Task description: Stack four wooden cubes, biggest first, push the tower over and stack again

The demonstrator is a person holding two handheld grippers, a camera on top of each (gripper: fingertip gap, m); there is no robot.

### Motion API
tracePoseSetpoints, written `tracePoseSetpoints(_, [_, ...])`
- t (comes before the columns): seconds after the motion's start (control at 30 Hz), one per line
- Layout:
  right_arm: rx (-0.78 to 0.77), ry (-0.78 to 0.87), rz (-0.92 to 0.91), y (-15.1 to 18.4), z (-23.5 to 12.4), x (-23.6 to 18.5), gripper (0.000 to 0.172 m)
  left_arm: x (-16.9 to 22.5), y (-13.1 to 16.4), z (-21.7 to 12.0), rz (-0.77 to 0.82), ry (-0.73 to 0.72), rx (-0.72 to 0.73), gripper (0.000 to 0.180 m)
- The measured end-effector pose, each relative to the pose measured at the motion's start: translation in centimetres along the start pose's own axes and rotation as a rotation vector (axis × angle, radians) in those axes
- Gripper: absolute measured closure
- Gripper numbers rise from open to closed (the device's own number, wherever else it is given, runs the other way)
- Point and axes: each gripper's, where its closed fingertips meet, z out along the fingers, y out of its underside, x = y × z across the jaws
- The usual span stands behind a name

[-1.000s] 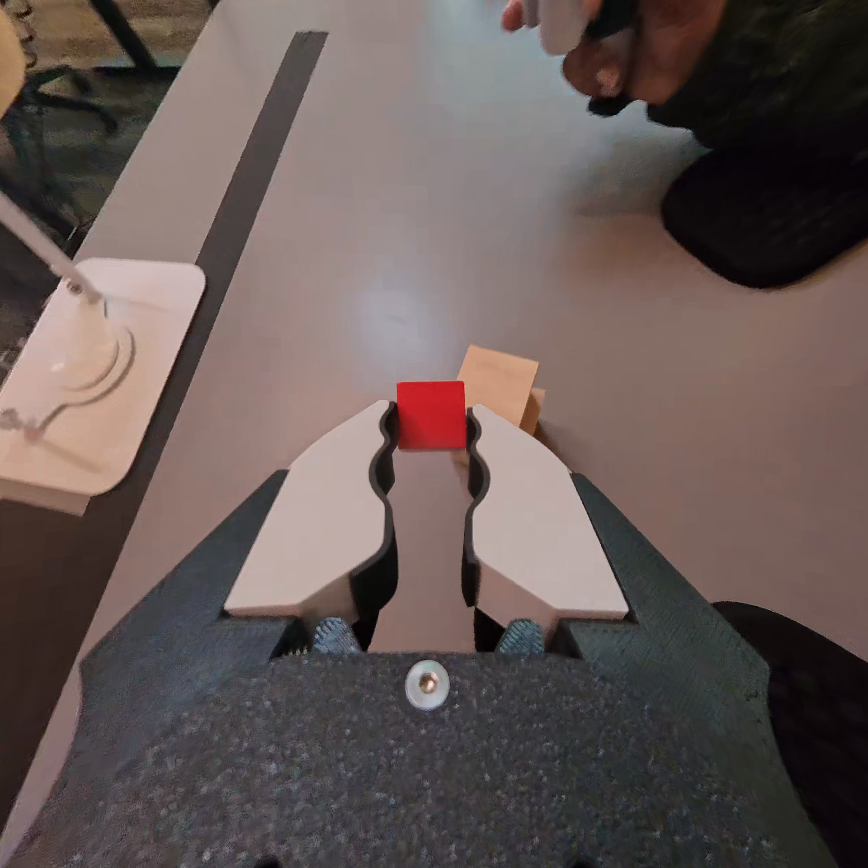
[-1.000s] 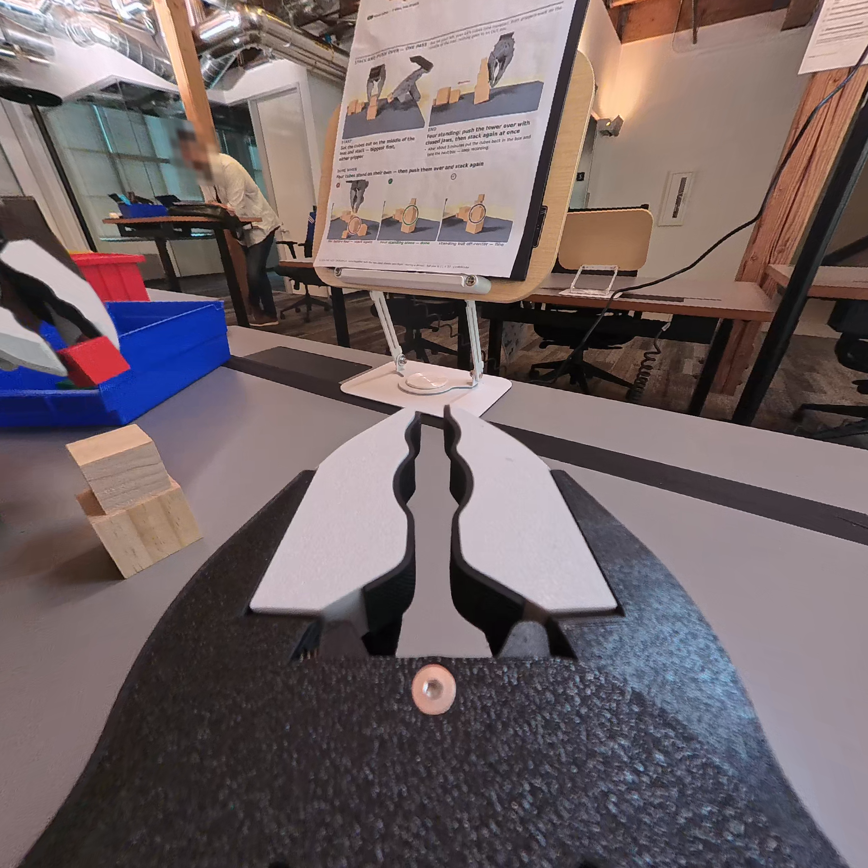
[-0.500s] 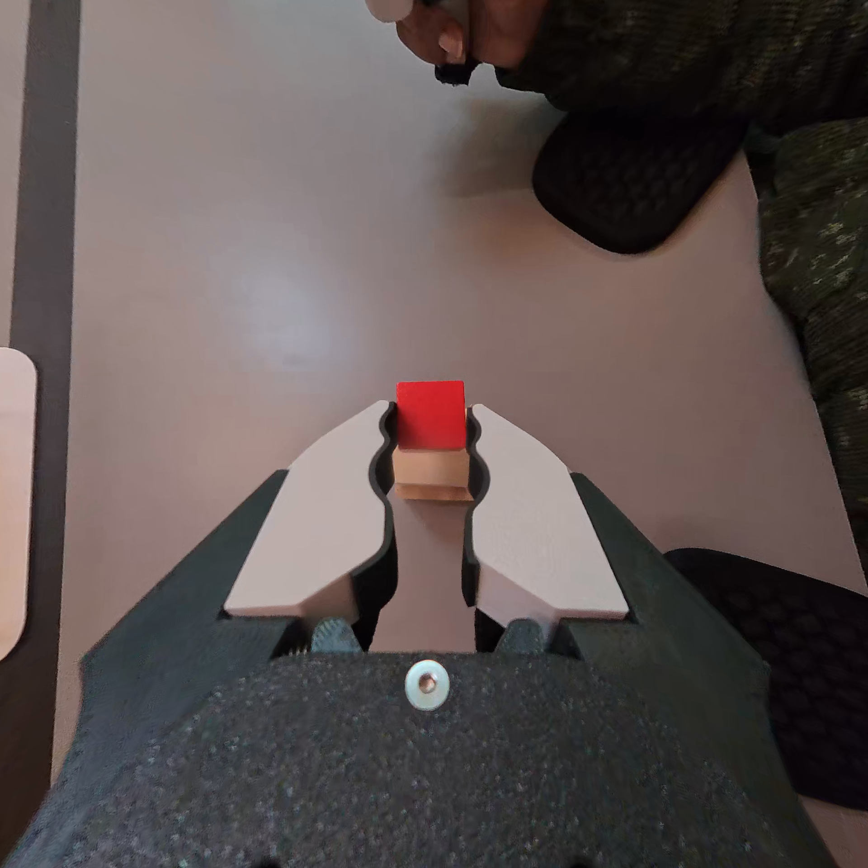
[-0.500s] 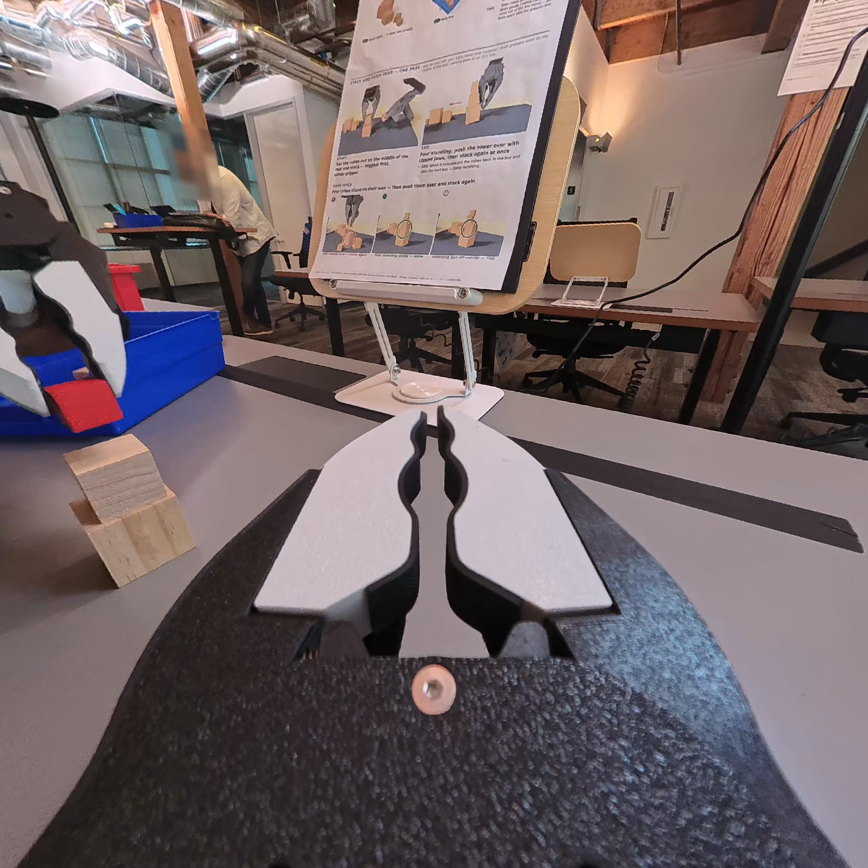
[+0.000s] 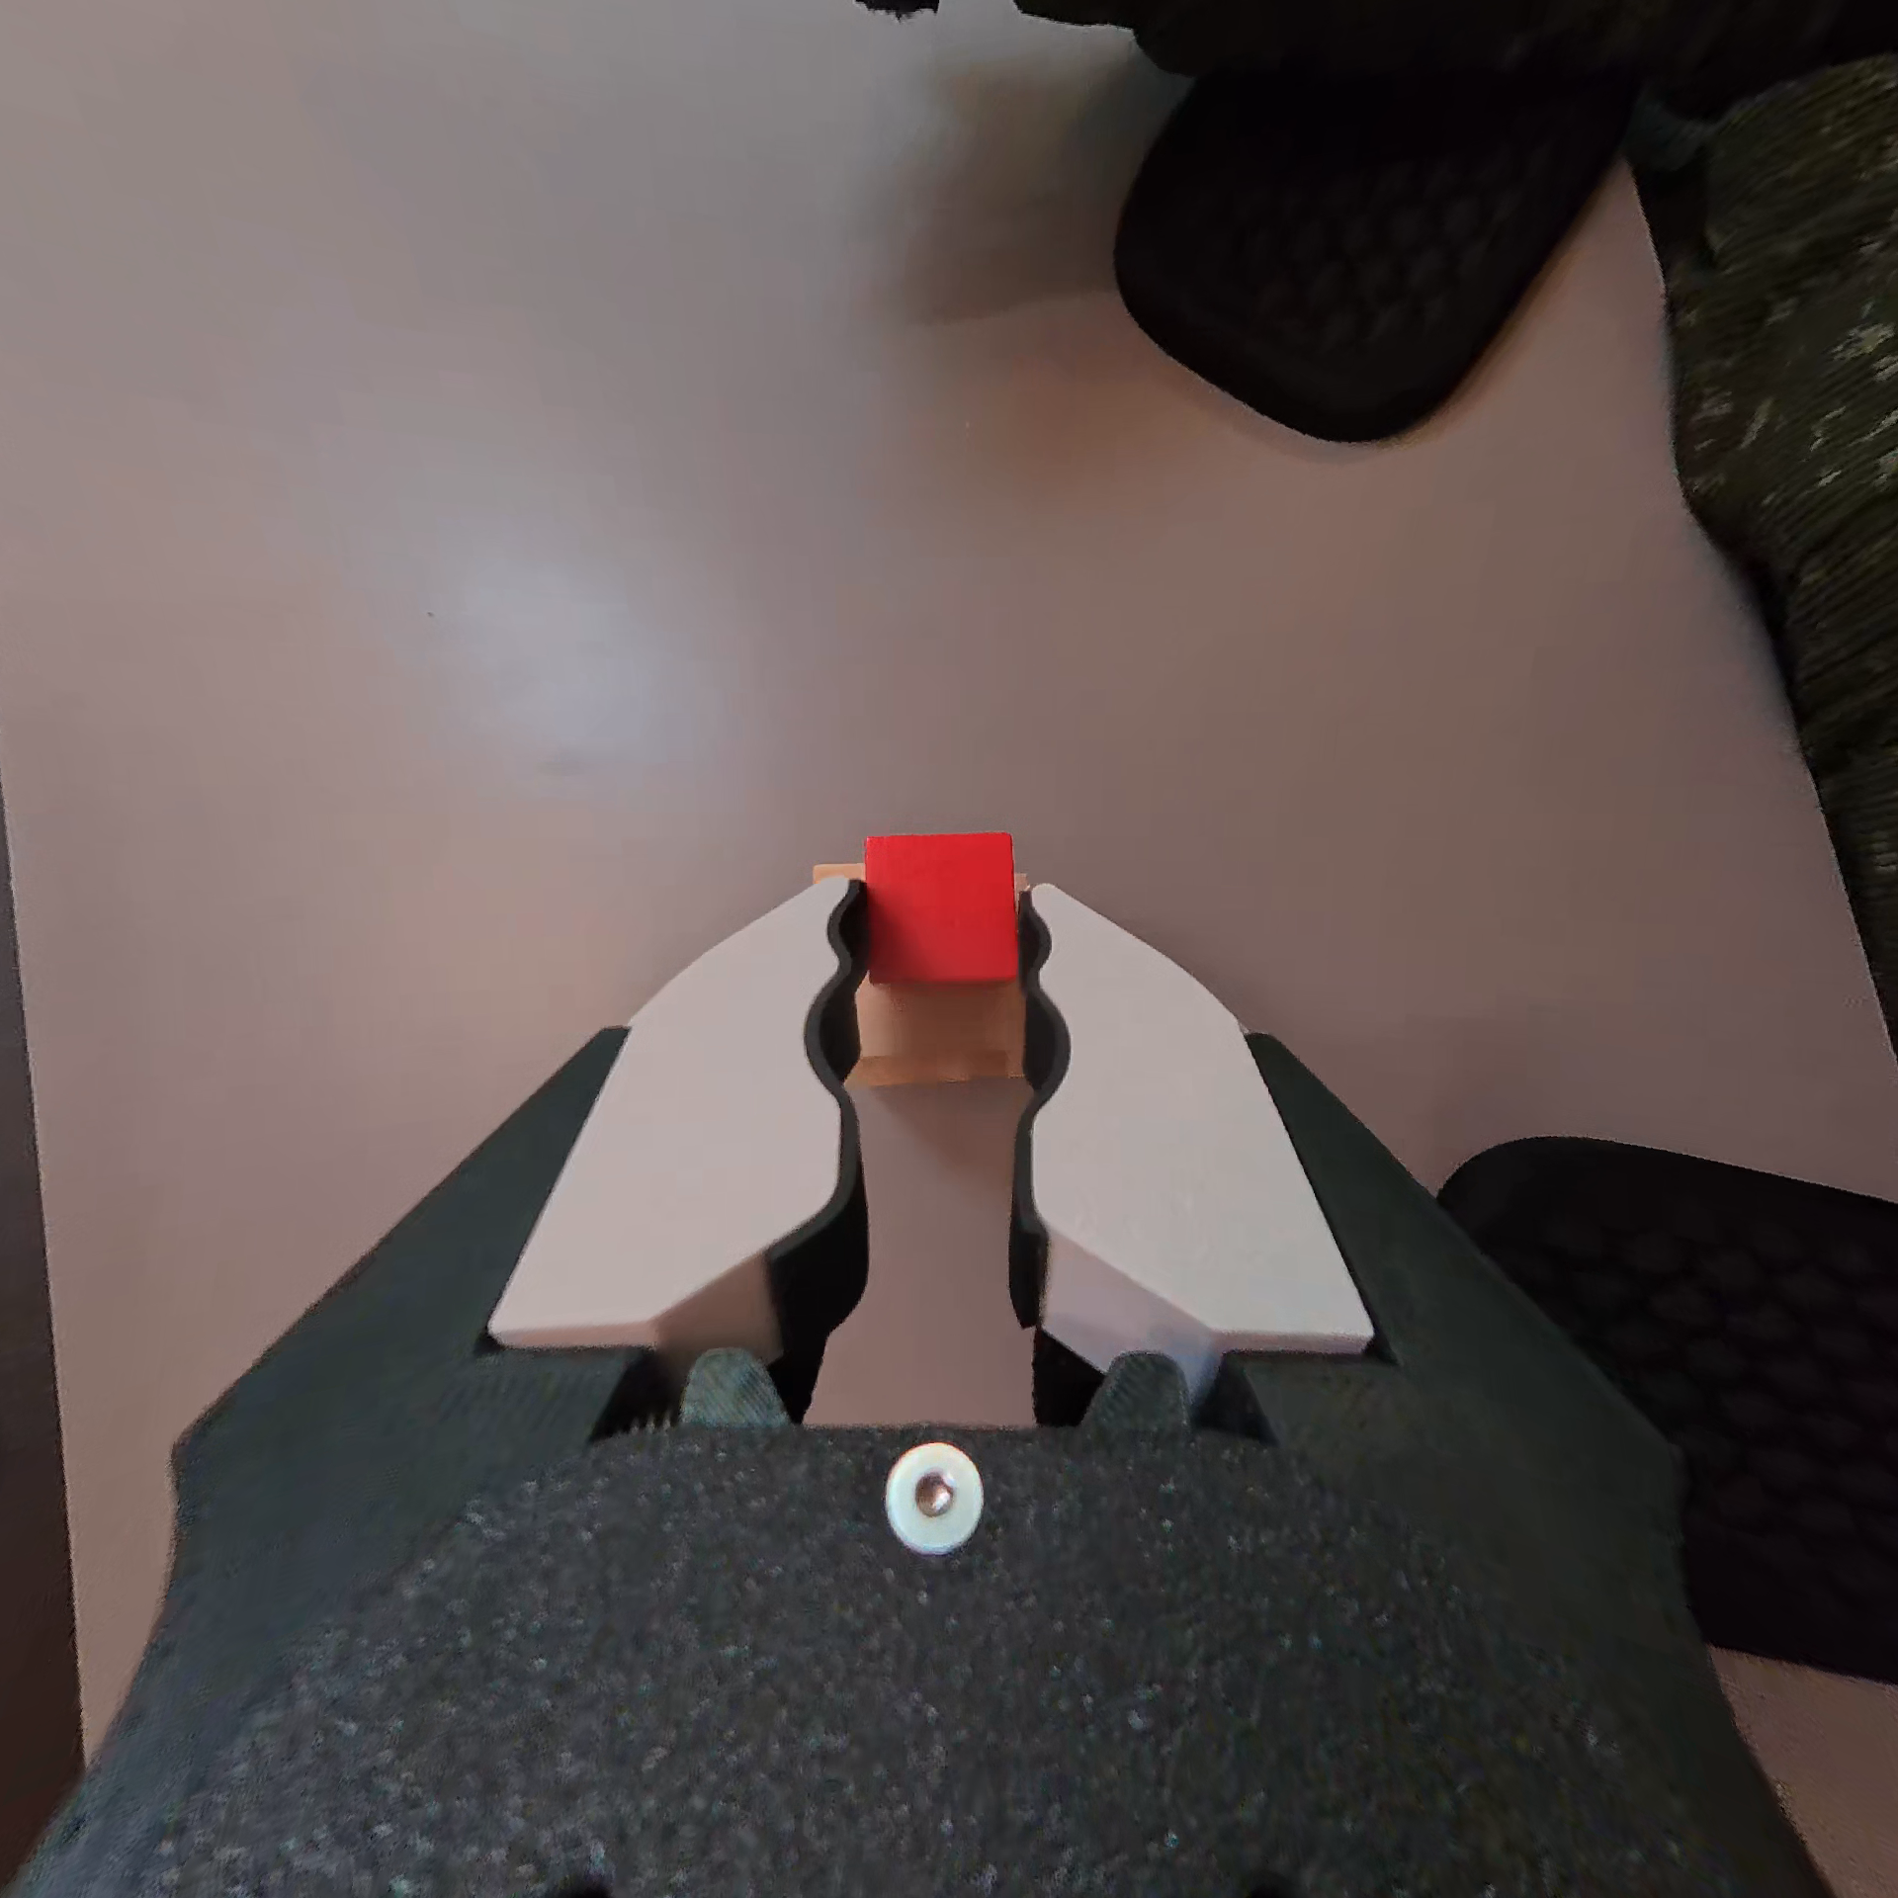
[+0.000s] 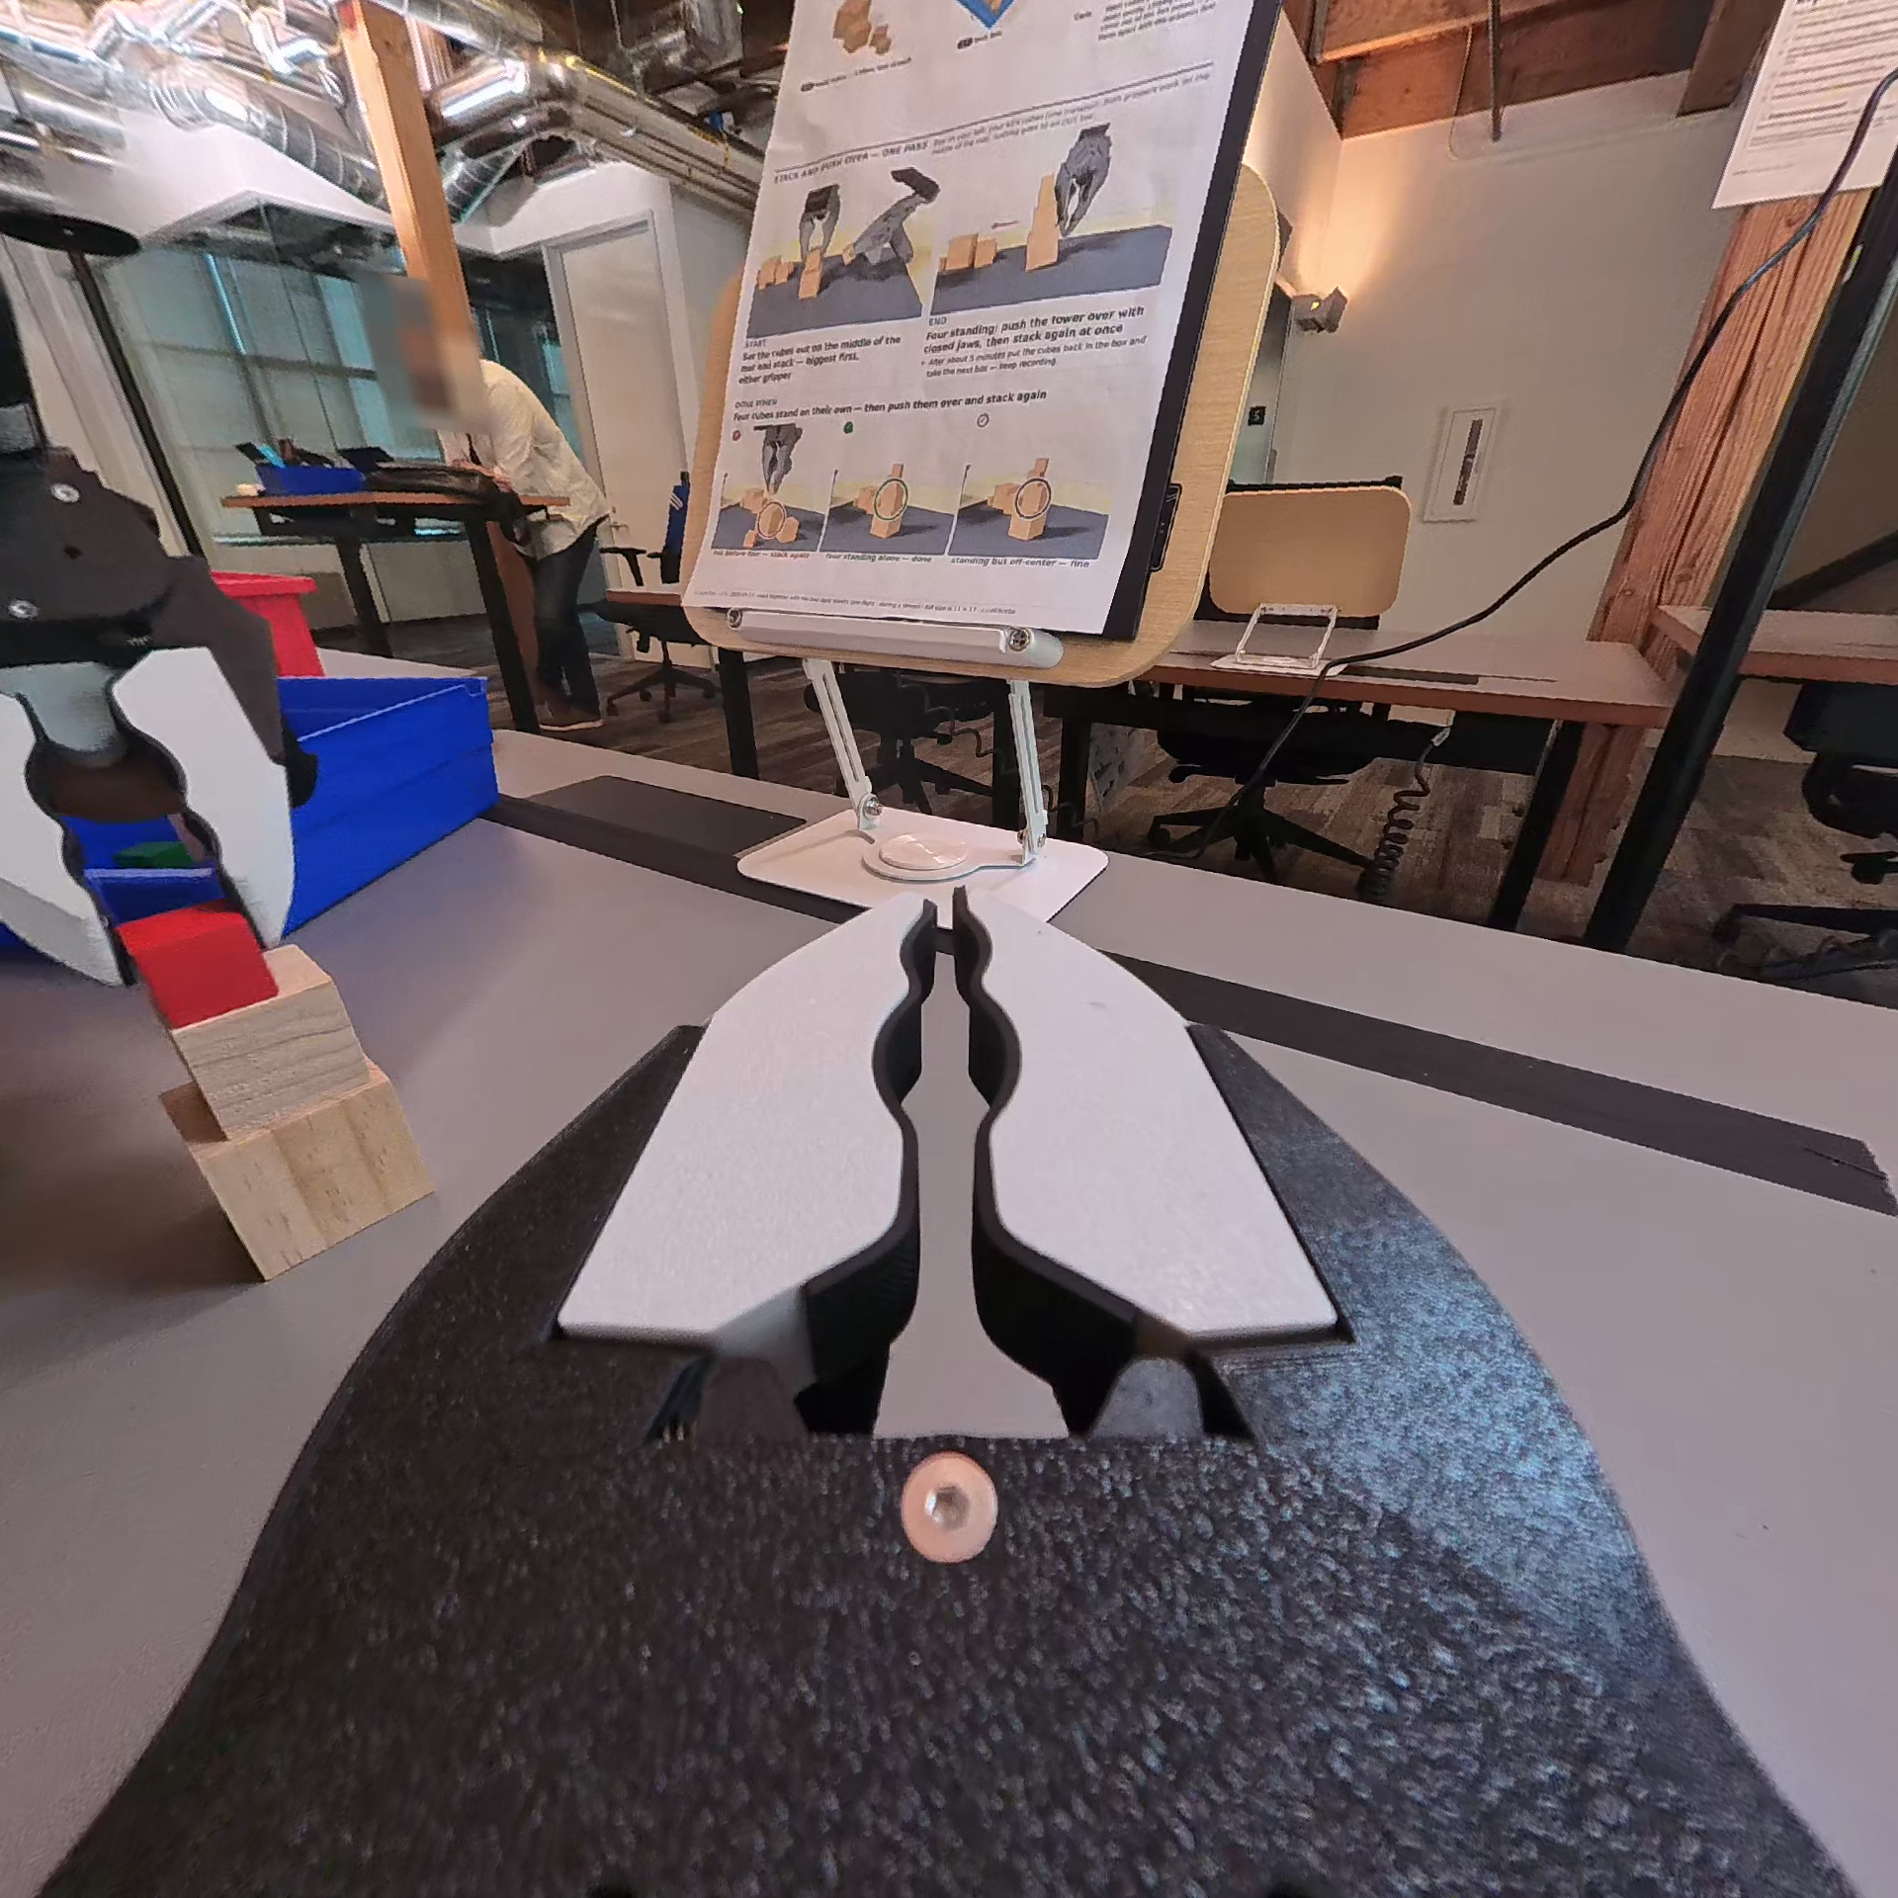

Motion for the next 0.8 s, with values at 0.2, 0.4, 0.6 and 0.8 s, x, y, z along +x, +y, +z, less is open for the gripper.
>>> tracePoseSetpoints(0.2, [0.0,-0.005,0.0,-0.07,0.0,-0.12,0.168,0.09,0.05,0.05,0.012,0.008,-0.013,0.153])
tracePoseSetpoints(0.4, [-0.002,-0.013,0.002,-0.06,0.06,-0.26,0.168,-0.06,-0.11,-0.16,0.009,0.016,-0.015,0.145])
tracePoseSetpoints(0.6, [-0.005,-0.016,0.002,-0.01,0.1,-0.33,0.168,-0.28,0.04,-0.81,0.001,-0.011,-0.019,0.144])
tracePoseSetpoints(0.8, [-0.011,-0.02,0.004,0.15,0.16,-0.37,0.168,-0.54,0.31,0.12,0.016,-0.063,-0.056,0.152])
